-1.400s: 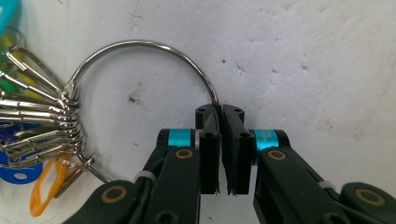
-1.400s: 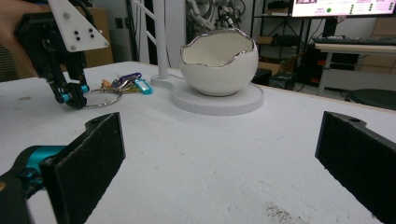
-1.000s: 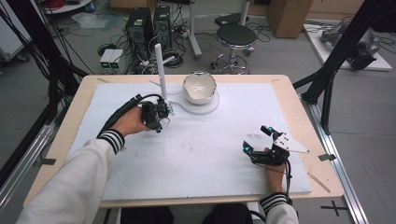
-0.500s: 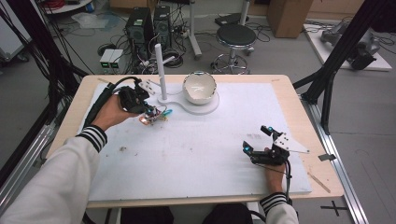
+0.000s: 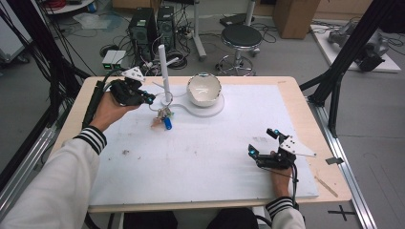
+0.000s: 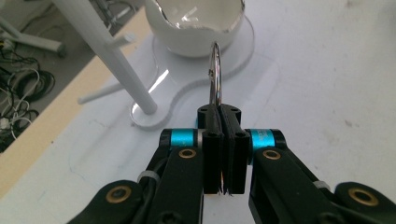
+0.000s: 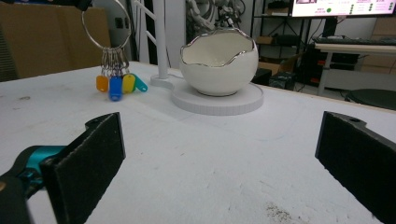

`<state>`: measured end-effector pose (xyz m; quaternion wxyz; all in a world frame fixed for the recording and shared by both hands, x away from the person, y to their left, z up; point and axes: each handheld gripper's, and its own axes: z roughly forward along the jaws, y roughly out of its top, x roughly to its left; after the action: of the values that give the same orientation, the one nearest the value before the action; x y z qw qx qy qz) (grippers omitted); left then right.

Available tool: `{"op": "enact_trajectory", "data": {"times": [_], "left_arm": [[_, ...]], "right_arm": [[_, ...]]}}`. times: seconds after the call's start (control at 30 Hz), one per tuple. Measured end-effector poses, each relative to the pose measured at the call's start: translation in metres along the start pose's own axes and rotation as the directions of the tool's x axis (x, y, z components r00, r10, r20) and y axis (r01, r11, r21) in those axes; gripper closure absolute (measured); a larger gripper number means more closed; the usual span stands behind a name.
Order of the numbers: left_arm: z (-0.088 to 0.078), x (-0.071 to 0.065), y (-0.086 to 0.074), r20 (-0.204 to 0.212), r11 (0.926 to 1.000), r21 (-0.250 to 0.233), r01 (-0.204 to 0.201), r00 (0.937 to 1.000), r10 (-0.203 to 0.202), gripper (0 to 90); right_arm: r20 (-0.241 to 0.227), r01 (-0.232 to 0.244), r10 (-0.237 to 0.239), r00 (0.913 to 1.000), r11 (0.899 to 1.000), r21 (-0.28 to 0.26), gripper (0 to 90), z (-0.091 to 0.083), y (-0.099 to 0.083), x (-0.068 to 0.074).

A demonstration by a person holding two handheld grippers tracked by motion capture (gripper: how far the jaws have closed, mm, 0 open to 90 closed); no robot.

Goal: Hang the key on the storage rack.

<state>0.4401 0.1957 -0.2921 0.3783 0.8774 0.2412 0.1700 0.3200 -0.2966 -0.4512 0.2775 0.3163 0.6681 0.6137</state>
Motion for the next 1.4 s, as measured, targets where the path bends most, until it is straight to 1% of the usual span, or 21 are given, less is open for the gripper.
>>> {"op": "enact_trajectory", "data": {"times": [0.03,0.07,0.1,0.17,0.3,0.37,0.4,0.43,0.57,0.6,0.63,0.77,0.83,0.93,1.0,1.07,1.13,1.17,1.2,1.33,1.4], "left_arm": [[-0.001,0.001,0.0,-0.011,0.9998,-0.019,0.005,0.9999,-0.005,87.7],[-0.003,0.003,0.0,-0.016,0.9994,-0.033,0.007,0.9998,-0.008,87.7],[-0.004,0.006,-0.001,-0.015,0.9982,-0.058,0.015,0.9998,-0.016,87.7],[-0.004,0.007,-0.001,-0.016,0.998,-0.063,0.011,0.9998,-0.012,87.7],[-0.003,0.011,-0.003,-0.007,0.9953,-0.088,0.039,0.9992,-0.04,87.6],[-0.003,0.012,-0.003,-0.008,0.9934,-0.107,0.042,0.999,-0.043,87.6],[-0.003,0.014,-0.003,-0.009,0.9926,-0.116,0.036,0.9993,-0.037,87.6],[-0.004,0.014,-0.003,-0.009,0.9915,-0.126,0.033,0.9994,-0.034,87.6],[-0.003,0.02,-0.003,-0.014,0.9848,-0.166,0.05,0.9985,-0.053,87.6],[-0.003,0.022,-0.003,-0.021,0.9813,-0.184,0.055,0.998,-0.06,87.6],[-0.003,0.022,-0.003,-0.021,0.9813,-0.184,0.055,0.998,-0.06,87.6],[0.0,0.028,-0.004,-0.026,0.9728,-0.215,0.085,0.9954,-0.093,87.6],[0.003,0.03,-0.005,-0.035,0.9734,-0.213,0.084,0.995,-0.094,87.6],[0.006,0.034,-0.007,-0.04,0.9692,-0.223,0.105,0.9924,-0.116,87.6],[0.007,0.037,-0.008,-0.04,0.9639,-0.234,0.127,0.9894,-0.14,87.6],[0.01,0.04,-0.01,-0.041,0.9607,-0.24,0.14,0.9873,-0.154,87.6],[0.011,0.042,-0.011,-0.047,0.9605,-0.236,0.148,0.9854,-0.164,87.6],[0.013,0.043,-0.012,-0.048,0.9596,-0.234,0.155,0.9841,-0.171,87.6],[0.014,0.044,-0.013,-0.046,0.9571,-0.236,0.168,0.982,-0.183,87.5],[0.019,0.047,-0.015,-0.051,0.9564,-0.223,0.189,0.9775,-0.205,87.5],[0.022,0.048,-0.016,-0.051,0.9538,-0.223,0.201,0.9747,-0.218,87.5]], "right_arm": [[0.0,0.0,0.0,1.0,1.0,0.0,1.0,0.0,0.0,0.0],[0.001,-0.002,0.002,1.0,1.0,-0.001,1.0,0.0,0.0,0.0],[0.0,-0.001,0.001,1.0,1.0,0.0,1.0,0.0,0.0,0.0],[0.002,0.003,-0.003,1.0,1.0,-0.004,1.0,0.0,0.0,0.0],[0.001,-0.003,0.003,1.0,1.0,-0.001,1.0,0.0,0.0,0.0],[0.0,0.0,0.0,1.0,1.0,0.0,0.9,0.0,0.0,0.0],[0.0,0.0,0.0,1.0,1.0,-0.001,1.0,0.0,0.0,0.0],[0.0,0.0,0.0,1.0,1.0,0.0,1.0,0.0,0.0,0.0],[0.0,-0.001,0.001,1.0,1.0,0.0,1.0,0.0,0.0,0.0],[0.0,-0.001,0.001,1.0,1.0,0.0,1.0,0.0,0.0,0.0],[0.001,-0.003,0.003,1.0,1.0,0.0,0.9,0.0,0.0,0.0],[0.003,0.003,-0.003,1.0,1.0,-0.004,1.0,0.0,0.0,0.0],[0.005,0.008,-0.008,1.0,1.0,-0.007,1.0,0.001,0.0,-0.001],[0.005,0.009,-0.009,1.0,1.0,-0.007,1.0,0.001,0.0,-0.001],[0.001,-0.003,0.003,1.0,1.0,-0.001,0.9,0.0,0.0,0.0],[0.005,0.004,-0.004,1.0,1.0,-0.005,1.0,0.0,0.0,-0.001],[0.005,0.008,-0.008,1.0,1.0,-0.007,1.0,0.001,0.0,-0.001],[0.002,0.004,-0.004,1.0,1.0,-0.006,1.0,0.0,0.0,-0.001],[0.002,0.004,-0.004,1.0,1.0,-0.006,0.9,0.0,0.0,-0.001],[0.001,0.003,-0.003,1.0,1.0,-0.005,1.0,0.0,0.0,-0.001],[0.001,0.002,-0.002,1.0,1.0,-0.005,1.0,0.0,0.0,-0.001]]}}
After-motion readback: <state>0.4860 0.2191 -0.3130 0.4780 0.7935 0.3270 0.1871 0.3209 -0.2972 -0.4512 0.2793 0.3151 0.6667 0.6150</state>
